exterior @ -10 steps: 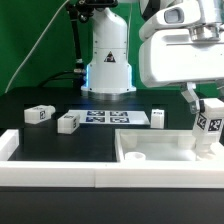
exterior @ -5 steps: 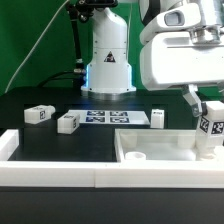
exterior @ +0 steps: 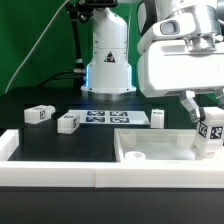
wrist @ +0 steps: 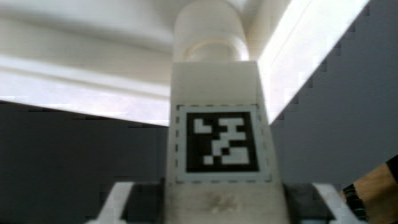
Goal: Assemble one leg
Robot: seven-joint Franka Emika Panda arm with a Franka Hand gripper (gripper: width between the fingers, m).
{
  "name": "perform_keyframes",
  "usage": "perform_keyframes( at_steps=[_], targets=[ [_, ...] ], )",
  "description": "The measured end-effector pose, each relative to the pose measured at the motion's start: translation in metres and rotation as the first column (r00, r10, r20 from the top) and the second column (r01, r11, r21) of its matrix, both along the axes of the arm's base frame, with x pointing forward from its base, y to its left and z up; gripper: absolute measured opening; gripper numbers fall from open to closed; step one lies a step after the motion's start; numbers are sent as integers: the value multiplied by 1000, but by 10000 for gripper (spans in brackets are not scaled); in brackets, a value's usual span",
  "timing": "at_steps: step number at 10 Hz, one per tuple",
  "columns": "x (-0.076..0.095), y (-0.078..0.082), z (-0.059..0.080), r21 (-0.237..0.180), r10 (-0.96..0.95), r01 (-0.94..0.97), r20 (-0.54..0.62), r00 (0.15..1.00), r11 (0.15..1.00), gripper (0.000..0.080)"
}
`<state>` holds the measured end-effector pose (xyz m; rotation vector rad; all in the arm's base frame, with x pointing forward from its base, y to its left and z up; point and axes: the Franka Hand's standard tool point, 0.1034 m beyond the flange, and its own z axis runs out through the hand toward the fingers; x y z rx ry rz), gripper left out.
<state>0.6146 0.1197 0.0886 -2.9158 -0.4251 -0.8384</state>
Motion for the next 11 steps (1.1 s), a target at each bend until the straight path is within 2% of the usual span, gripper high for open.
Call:
perform_keyframes(
  at_steps=[2, 5, 6, 7, 8, 11],
  targets=[
    [-8, -1, -1, 2, -1, 1, 30, 1000, 1000, 292],
    [-8, -1, -1, 2, -1, 1, 34, 999, 1000, 301],
    [-8, -1, -1, 2, -1, 1, 34, 999, 1000, 471],
    [-8, -1, -1, 2, -1, 1, 34, 999, 1000, 607],
    [-8, -1, -1, 2, -1, 1, 34, 999, 1000, 636],
    [-8, -1, -1, 2, -1, 1, 34, 999, 1000, 647]
  ],
)
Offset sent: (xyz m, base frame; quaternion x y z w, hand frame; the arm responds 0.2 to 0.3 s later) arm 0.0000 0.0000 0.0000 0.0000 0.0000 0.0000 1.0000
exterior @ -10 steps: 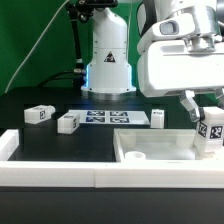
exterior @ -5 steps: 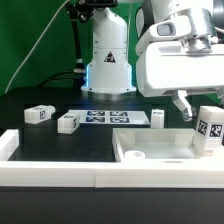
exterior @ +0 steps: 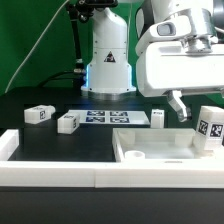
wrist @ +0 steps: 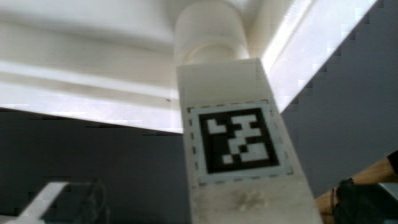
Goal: Assemble one leg
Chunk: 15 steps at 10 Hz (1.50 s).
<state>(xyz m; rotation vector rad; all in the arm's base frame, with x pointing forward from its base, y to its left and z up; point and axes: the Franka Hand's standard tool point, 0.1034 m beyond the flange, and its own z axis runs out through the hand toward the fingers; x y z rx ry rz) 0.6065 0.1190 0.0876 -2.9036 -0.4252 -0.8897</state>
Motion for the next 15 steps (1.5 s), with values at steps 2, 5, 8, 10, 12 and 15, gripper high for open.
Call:
perform_keyframes(
  at_steps=[2, 5, 8, 10, 12, 15],
  targets=[
    [0, 0, 0, 0, 0, 0, 0, 1000, 1000, 649],
    [-1, 3, 3, -1, -6, 5, -42, 999, 1000, 649],
    [-3, 2, -2, -21, 4, -8, -189, 982, 1000, 649],
    [0, 2, 0, -36, 14, -28, -331, 943, 999, 649],
    [7, 1, 9, -41, 21, -44, -450, 893, 998, 649],
    [5, 2, 7, -42, 21, -47, -486, 874, 998, 649]
  ],
)
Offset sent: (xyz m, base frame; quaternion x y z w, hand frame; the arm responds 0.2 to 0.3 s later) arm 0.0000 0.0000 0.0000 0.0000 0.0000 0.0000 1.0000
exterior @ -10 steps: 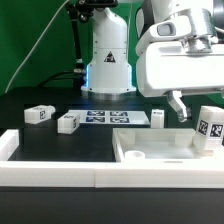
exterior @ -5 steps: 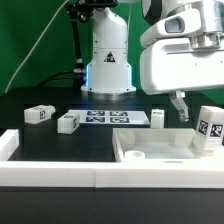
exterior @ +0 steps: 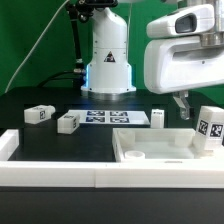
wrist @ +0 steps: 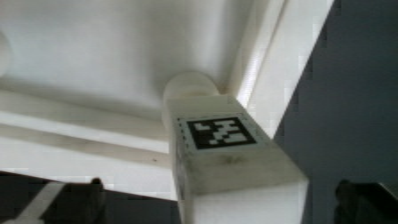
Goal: Assemble one leg
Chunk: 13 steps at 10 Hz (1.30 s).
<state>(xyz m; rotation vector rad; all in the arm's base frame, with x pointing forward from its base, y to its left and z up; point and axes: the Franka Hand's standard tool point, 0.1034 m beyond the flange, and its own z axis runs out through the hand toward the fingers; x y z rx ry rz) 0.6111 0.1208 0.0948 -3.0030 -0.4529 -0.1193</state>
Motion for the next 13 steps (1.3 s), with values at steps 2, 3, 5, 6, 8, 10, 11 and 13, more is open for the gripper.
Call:
perform_keyframes(
  at_steps=[2, 3, 5, 6, 8, 10, 11, 13],
  targets=[
    [3, 0, 0, 1, -51, 51, 16, 999, 999, 649],
    [6, 2, 0, 5, -82, 82, 44, 996, 997, 649],
    [7, 6, 0, 6, -78, 78, 57, 995, 997, 649],
    [7, 7, -1, 7, -77, 77, 59, 995, 997, 649],
    [7, 7, -1, 8, -78, 78, 59, 995, 997, 386],
    [7, 6, -1, 8, -80, 80, 60, 995, 997, 297],
    [7, 6, -1, 8, -80, 80, 60, 995, 997, 298],
    [7, 5, -1, 11, -100, 100, 58, 993, 995, 298]
  ],
)
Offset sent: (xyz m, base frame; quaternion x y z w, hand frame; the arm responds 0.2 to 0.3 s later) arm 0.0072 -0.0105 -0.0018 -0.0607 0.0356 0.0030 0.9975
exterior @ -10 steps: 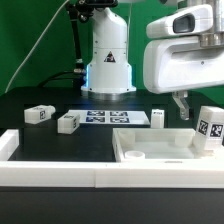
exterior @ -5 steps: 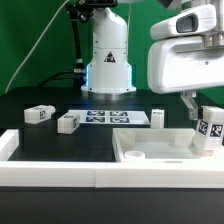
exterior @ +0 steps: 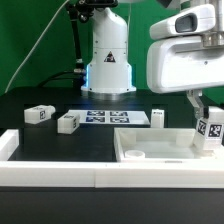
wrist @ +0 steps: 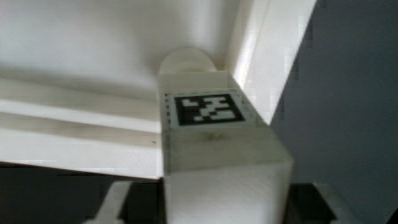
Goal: Assemble one leg
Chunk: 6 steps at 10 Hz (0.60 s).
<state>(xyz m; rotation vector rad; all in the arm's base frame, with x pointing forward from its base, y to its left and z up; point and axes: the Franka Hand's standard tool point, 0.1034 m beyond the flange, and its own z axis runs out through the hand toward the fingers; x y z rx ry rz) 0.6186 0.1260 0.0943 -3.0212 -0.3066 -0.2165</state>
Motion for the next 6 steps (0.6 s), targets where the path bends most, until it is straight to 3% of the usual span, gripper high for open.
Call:
perform_keyframes(
  at_steps=[1, 3, 6],
  targets=[
    [0, 0, 0, 0, -2, 2, 0, 1000, 1000, 298],
    [0, -3, 1, 34, -202, 203, -16, 979, 979, 298],
    [1, -11, -1, 101, -508, 509, -36, 861, 855, 298]
  ],
)
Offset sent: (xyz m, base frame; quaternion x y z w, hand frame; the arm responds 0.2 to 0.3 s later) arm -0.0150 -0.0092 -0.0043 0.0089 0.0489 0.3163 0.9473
